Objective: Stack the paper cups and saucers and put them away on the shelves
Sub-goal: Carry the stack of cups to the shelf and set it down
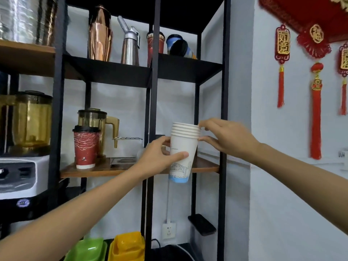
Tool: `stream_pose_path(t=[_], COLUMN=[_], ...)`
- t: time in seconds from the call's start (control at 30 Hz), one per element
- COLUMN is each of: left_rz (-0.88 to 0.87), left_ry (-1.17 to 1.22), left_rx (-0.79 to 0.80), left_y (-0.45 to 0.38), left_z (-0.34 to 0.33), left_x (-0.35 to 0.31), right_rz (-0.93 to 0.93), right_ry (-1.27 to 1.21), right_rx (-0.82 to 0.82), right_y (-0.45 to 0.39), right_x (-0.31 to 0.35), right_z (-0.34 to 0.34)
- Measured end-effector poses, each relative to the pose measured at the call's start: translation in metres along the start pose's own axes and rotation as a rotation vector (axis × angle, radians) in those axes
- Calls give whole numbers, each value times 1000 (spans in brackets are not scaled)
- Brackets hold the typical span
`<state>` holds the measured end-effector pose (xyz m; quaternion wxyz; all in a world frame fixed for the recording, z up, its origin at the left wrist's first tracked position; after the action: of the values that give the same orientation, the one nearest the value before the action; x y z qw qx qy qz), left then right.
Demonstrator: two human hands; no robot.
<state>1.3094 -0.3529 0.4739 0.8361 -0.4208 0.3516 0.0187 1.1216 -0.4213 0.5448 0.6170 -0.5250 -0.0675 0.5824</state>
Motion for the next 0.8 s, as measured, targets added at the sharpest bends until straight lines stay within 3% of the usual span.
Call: stream_pose_path(t=[0.4, 0.8], left_rz=[27, 139], left_ry=[35, 57], left_rx=[-87, -131], left_y=[-114, -165], left_z=[-45, -88], left_x=[54, 103], right_rz=[3, -165], right_ry=[211, -100], right_rx=[169, 420], right_y=[-68, -98], right_x=[-75, -134], right_z=[-84, -158])
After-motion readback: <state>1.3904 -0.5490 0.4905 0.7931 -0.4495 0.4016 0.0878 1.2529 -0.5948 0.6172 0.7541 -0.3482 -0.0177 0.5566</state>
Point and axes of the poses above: each hand's wrist, its own y-axis away from the middle knuckle, its own z-axis out of the back of the hand, x = y × z, the point moved 8 cm from there along -y, towards the middle knuckle, and after that the axes turned 1 degree about -y, right-handed, at the moved point
